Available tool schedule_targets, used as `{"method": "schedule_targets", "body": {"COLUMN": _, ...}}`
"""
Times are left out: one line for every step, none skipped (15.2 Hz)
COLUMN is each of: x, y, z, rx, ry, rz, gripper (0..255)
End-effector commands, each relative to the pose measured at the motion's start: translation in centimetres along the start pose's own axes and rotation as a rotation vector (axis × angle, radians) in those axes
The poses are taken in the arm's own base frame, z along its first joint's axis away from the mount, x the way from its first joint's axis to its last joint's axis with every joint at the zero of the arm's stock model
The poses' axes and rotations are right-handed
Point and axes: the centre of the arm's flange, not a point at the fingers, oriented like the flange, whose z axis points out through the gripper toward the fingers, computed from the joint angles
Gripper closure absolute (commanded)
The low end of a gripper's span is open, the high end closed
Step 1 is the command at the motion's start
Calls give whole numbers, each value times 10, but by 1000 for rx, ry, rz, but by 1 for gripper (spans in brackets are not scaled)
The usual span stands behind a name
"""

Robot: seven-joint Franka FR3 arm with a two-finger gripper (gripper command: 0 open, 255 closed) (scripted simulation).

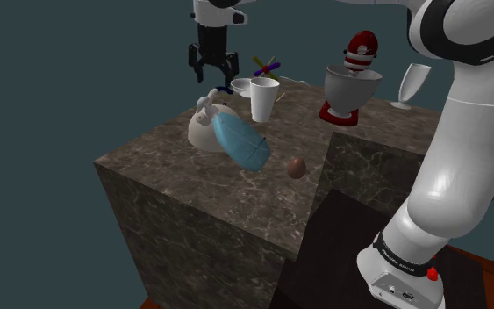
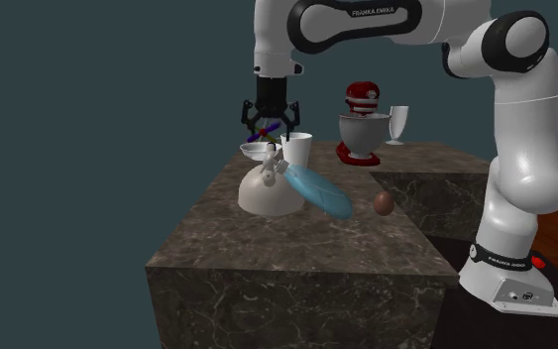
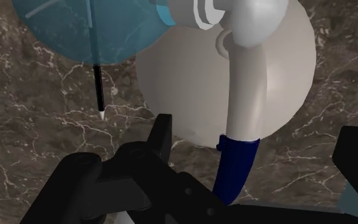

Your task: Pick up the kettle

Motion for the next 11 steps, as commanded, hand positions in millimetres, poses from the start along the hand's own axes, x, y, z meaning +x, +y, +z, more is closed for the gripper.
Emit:
{"method": "schedule_targets", "body": {"x": 0, "y": 0, "z": 11, "rx": 0, "ry": 0, "rz": 2, "gripper": 0}}
{"method": "schedule_targets", "body": {"x": -1, "y": 0, "z": 16, "rx": 0, "ry": 0, "rz": 2, "gripper": 0}}
{"method": "schedule_targets", "body": {"x": -2, "y": 1, "z": 25, "rx": 0, "ry": 0, "rz": 2, "gripper": 0}}
{"method": "schedule_targets", "body": {"x": -2, "y": 1, "z": 25, "rx": 0, "ry": 0, "rz": 2, "gripper": 0}}
{"method": "schedule_targets", "body": {"x": -2, "y": 1, "z": 25, "rx": 0, "ry": 0, "rz": 2, "gripper": 0}}
{"method": "schedule_targets", "body": {"x": -2, "y": 1, "z": 24, "rx": 0, "ry": 0, "rz": 2, "gripper": 255}}
{"method": "schedule_targets", "body": {"x": -2, "y": 1, "z": 24, "rx": 0, "ry": 0, "rz": 2, "gripper": 255}}
{"method": "schedule_targets", "body": {"x": -2, "y": 1, "z": 24, "rx": 0, "ry": 0, "rz": 2, "gripper": 255}}
{"method": "schedule_targets", "body": {"x": -2, "y": 1, "z": 24, "rx": 0, "ry": 0, "rz": 2, "gripper": 255}}
{"method": "schedule_targets", "body": {"x": -3, "y": 1, "z": 24, "rx": 0, "ry": 0, "rz": 2, "gripper": 255}}
{"method": "schedule_targets", "body": {"x": -3, "y": 1, "z": 24, "rx": 0, "ry": 0, "rz": 2, "gripper": 255}}
